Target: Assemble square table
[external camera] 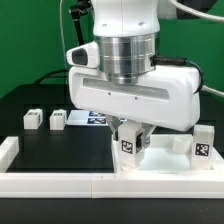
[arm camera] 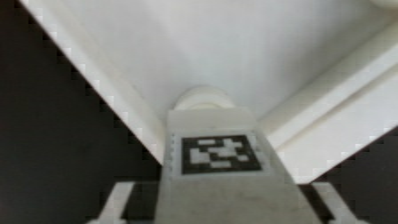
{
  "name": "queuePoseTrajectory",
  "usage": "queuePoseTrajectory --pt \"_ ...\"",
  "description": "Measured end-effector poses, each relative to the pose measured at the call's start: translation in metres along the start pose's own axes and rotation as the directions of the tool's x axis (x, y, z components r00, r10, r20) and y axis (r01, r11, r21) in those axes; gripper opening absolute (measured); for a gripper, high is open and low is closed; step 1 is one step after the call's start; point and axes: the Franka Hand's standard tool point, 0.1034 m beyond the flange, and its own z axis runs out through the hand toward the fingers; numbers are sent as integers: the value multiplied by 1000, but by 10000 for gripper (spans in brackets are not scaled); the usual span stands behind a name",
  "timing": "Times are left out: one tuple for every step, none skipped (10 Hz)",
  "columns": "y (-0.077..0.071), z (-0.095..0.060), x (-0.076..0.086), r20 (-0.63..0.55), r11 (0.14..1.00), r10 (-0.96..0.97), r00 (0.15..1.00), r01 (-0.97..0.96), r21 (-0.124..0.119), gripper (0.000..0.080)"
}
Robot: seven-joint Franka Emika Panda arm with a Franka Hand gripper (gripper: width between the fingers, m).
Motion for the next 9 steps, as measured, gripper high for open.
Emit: queuePoseTrajectory --pt "0 0 0 -22 987 160 987 -160 10 285" --pt "0 1 0 -34 954 301 953 -300 21 285" --pt "1 1 0 -26 903 428 903 -427 37 285" --pt "2 1 0 -11 833 551 834 -550 60 286" --pt "2 1 -2 -3 764 642 767 -640 79 287" --pt "2 2 -2 17 709 701 713 -699 93 288" --pt "2 2 -3 18 683 726 688 -723 103 288" --pt "2 2 -3 19 684 725 689 -722 102 344" --pt "2 1 -3 -3 775 627 779 -624 101 481"
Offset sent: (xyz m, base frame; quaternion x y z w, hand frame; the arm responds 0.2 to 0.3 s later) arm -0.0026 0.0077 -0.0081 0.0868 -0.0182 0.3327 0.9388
